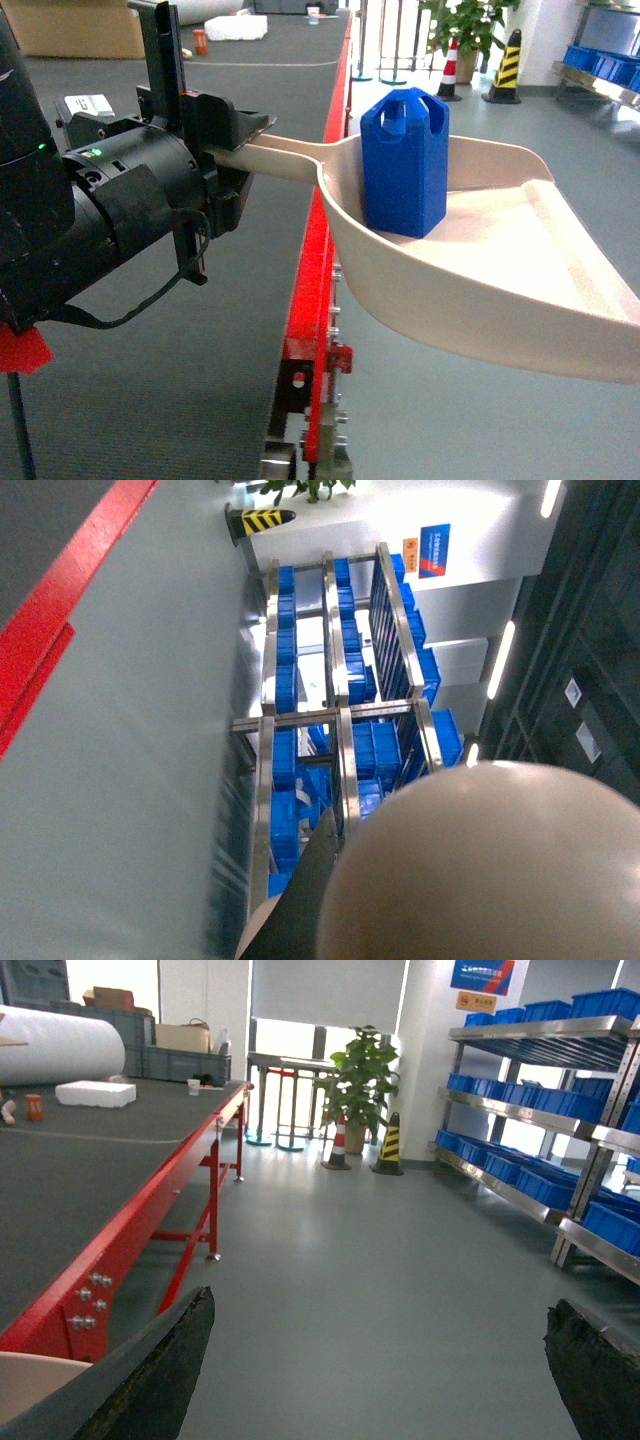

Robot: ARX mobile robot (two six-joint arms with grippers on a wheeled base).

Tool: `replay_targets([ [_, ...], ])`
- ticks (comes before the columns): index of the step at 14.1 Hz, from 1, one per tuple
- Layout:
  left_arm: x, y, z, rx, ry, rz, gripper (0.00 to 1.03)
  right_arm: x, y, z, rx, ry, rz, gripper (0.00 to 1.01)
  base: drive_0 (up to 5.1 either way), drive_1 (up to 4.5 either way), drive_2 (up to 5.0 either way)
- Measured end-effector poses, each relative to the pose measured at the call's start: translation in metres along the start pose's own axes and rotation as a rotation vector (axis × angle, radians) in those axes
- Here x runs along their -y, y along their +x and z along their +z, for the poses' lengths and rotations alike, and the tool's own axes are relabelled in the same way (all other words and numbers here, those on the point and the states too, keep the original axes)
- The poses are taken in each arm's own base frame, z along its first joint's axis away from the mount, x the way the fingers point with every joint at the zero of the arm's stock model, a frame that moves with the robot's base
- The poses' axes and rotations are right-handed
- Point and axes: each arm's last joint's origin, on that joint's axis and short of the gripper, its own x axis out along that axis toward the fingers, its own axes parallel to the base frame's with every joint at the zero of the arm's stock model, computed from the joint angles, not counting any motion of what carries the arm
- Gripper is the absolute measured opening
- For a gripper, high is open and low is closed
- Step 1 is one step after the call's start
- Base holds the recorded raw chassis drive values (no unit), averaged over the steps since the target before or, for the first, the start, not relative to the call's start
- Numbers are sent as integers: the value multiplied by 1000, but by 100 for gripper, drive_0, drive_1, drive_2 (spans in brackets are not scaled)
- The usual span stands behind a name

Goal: Place part in tray to right shelf

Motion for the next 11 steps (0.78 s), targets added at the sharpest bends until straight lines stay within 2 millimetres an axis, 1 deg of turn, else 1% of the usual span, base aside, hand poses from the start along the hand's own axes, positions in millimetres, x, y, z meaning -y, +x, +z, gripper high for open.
replay_targets([
  [11, 0, 0, -1, -2, 1, -4, 13, 0, 0, 0, 0, 0, -1, 98, 500, -236, -236],
])
